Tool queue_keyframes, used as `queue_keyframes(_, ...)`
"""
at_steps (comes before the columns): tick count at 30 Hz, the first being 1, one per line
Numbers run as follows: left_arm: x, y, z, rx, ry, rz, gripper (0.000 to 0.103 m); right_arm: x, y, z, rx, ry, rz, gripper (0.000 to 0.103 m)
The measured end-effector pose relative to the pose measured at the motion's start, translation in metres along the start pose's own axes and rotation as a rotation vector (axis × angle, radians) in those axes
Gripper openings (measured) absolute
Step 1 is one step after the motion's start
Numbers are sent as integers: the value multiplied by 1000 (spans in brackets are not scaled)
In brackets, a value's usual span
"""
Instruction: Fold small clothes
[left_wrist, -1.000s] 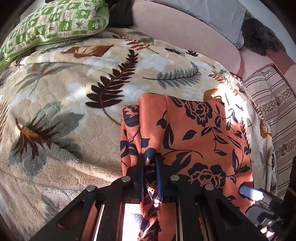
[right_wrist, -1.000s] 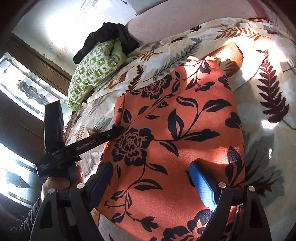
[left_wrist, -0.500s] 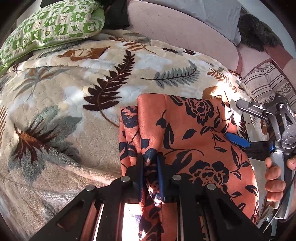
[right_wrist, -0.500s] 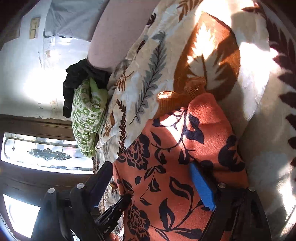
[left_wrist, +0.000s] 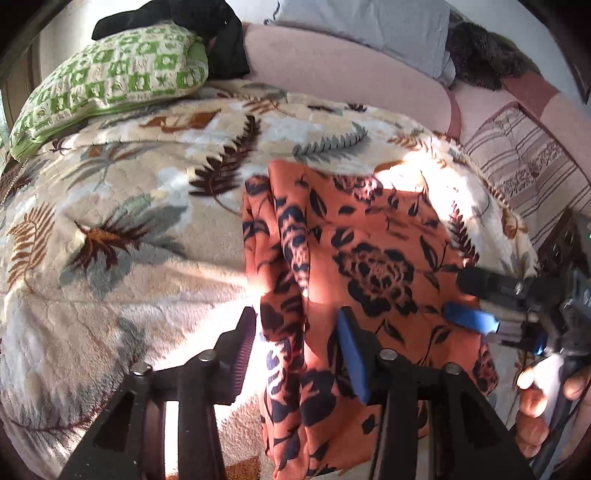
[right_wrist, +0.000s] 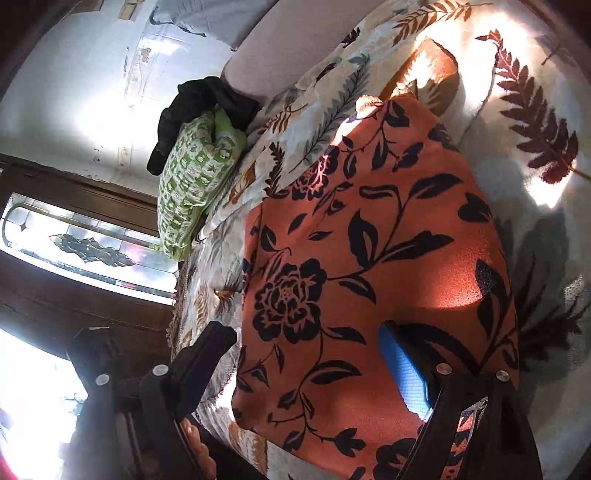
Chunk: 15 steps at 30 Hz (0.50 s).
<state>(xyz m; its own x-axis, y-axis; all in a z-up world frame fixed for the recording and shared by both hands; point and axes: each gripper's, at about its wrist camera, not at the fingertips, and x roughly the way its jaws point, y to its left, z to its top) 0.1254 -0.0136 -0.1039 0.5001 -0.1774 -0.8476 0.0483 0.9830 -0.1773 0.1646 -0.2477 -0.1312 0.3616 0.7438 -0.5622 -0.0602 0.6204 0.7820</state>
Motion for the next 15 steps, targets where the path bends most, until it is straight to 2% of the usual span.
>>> queue_keyframes(1, 10, 2, -4, -6, 25, 0, 19, 1, -1, 0, 2, -2, -5, 87)
queue_keyframes(6, 13, 3, -8, -22, 14, 0, 20, 2, -3, 0, 5, 9, -15, 87)
queue_keyframes(8, 6, 7, -9, -43, 6, -23, 20, -1, 1, -1, 13, 14, -28, 87)
queue_keyframes(11, -18, 6, -14, -50, -30, -54, 20, -18, 16, -10, -6, -10, 13, 87)
queue_keyframes(13, -25, 4, -21, -13, -51, -33, 20, -29, 20, -20, -31, -24, -7, 87)
queue_keyframes(15, -5, 10, -33, -27, 19, -6, 22, -30, 9, -29, 2, -14, -12, 87)
